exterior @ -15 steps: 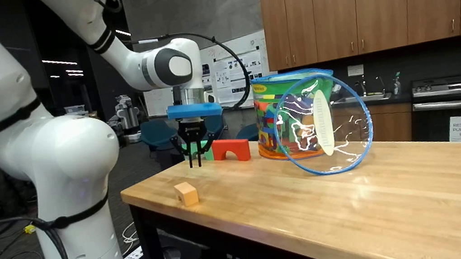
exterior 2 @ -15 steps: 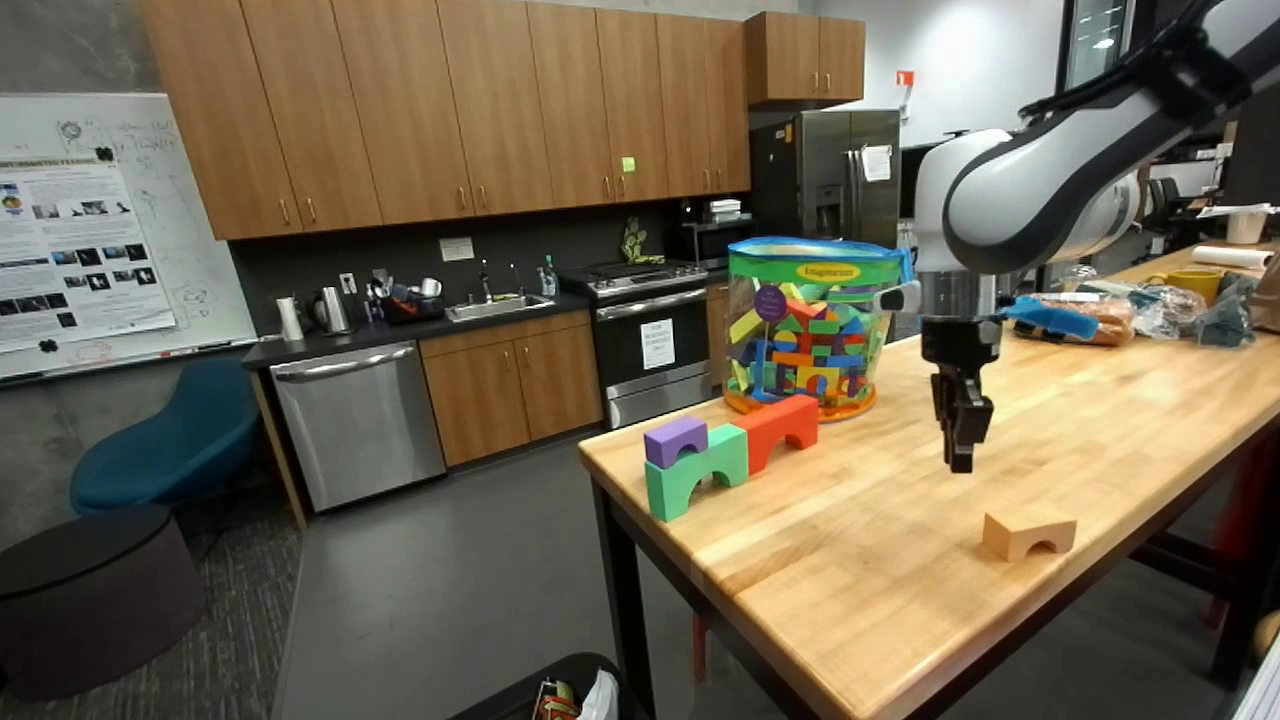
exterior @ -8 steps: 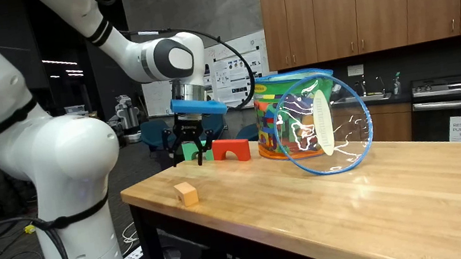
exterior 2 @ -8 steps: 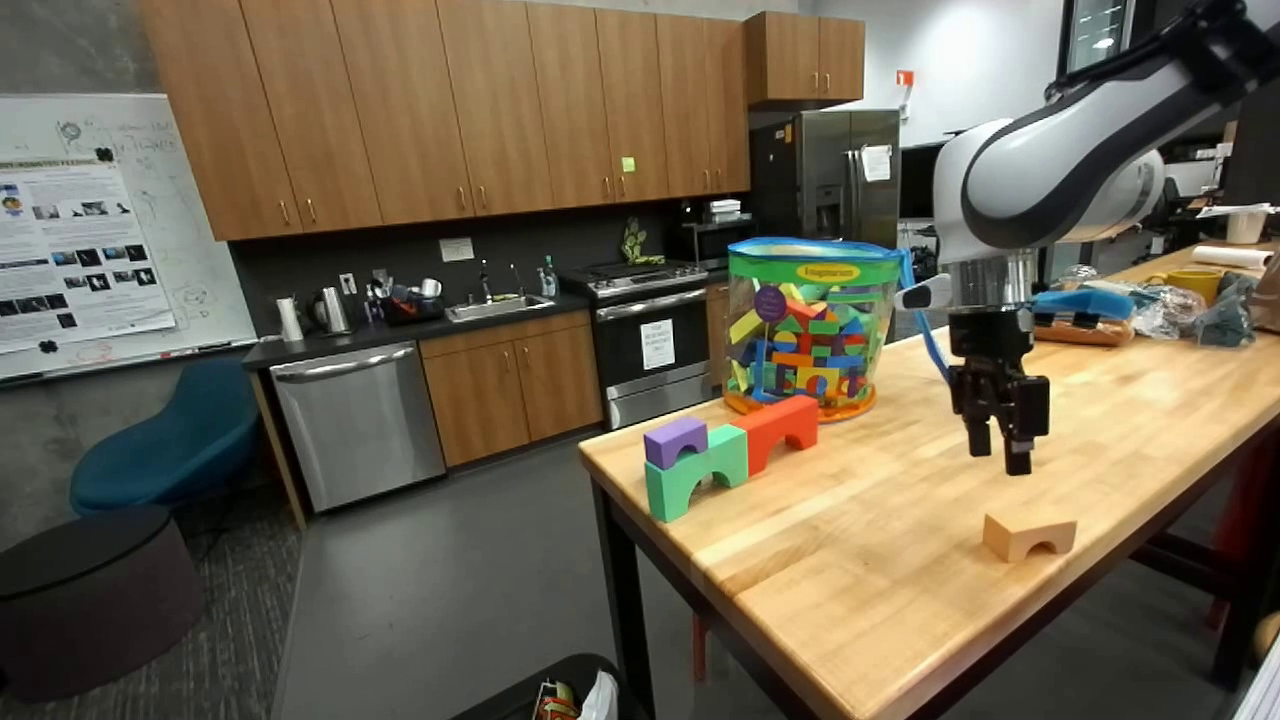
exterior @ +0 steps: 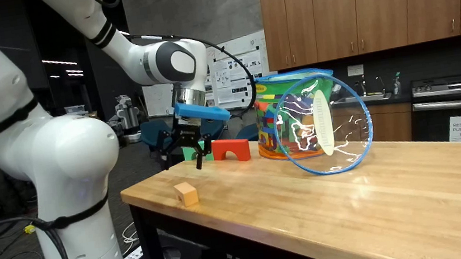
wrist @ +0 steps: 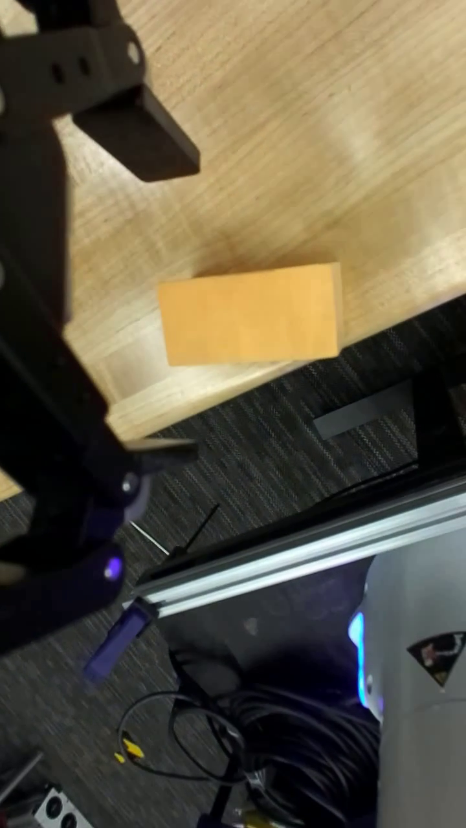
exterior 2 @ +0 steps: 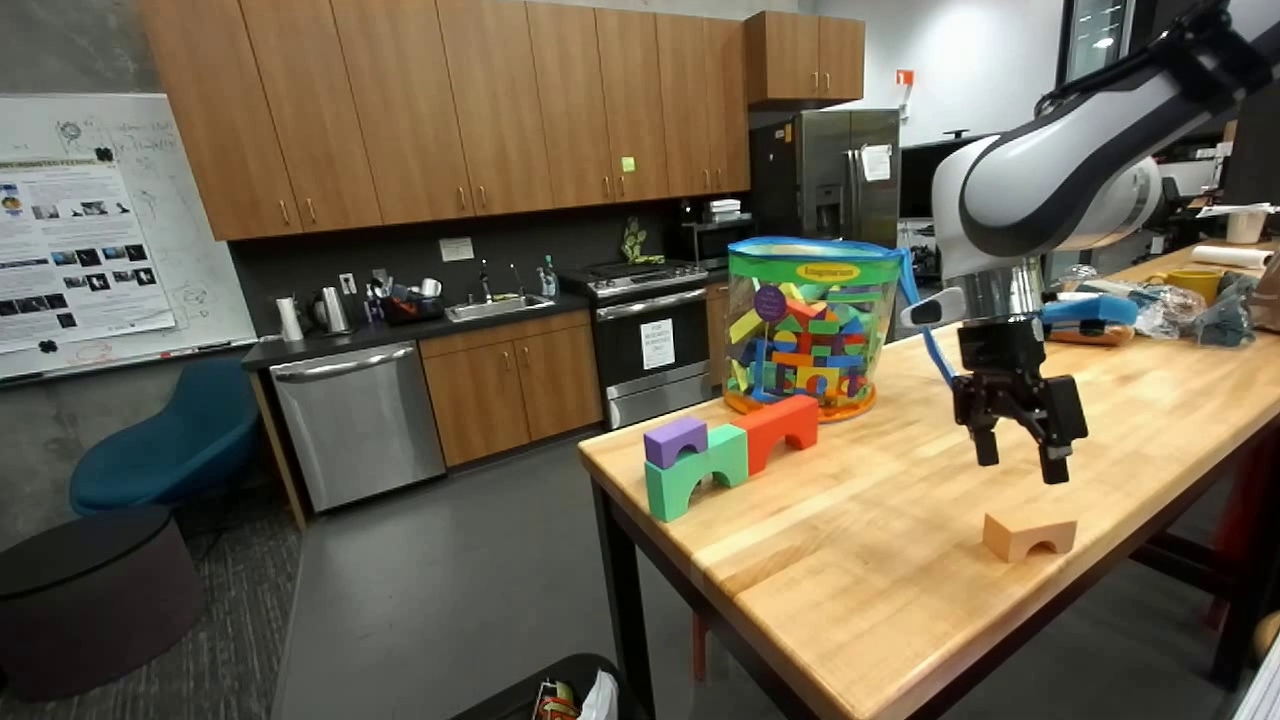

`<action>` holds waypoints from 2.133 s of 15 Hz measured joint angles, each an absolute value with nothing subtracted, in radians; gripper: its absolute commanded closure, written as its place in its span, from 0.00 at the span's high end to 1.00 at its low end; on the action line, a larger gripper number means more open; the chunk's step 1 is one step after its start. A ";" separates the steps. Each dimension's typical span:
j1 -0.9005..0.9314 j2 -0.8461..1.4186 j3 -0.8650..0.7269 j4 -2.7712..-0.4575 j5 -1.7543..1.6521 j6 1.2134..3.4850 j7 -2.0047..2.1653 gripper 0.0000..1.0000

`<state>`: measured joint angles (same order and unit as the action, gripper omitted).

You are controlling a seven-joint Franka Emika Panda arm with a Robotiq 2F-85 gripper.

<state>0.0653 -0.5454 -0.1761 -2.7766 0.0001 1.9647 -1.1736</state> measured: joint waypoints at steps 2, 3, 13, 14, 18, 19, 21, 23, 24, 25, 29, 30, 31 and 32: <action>0.065 -0.526 -0.176 -2.777 0.000 1.969 -1.187 1.00; 0.065 -0.515 -0.176 -2.777 0.000 1.976 -1.191 1.00; 0.057 -0.390 -0.176 -2.777 0.000 2.079 -1.194 1.00; 0.053 -0.380 -0.176 -2.777 0.000 2.080 -1.194 1.00; 0.036 -0.352 -0.176 -2.777 0.000 2.084 -1.194 1.00; 0.032 -0.346 -0.176 -2.777 0.000 2.090 -1.194 1.00; 0.026 -0.335 -0.176 -2.777 0.000 2.106 -1.194 0.73; 0.023 -0.323 -0.176 -2.776 0.000 2.121 -1.194 0.62; 0.023 -0.322 -0.175 -2.774 0.000 2.120 -1.193 0.56; 0.023 -0.320 -0.175 -2.775 0.000 2.131 -1.192 0.47; 0.024 -0.311 -0.170 -2.774 0.000 2.180 -1.190 0.17; 0.024 -0.311 -0.167 -2.773 0.000 2.187 -1.190 0.17; 0.024 -0.311 -0.162 -2.772 0.000 2.196 -1.190 0.17; 0.025 -0.312 -0.156 -2.770 0.000 2.202 -1.190 0.17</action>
<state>0.0253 -0.3123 -0.1557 -2.7696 0.0000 2.2025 -1.1900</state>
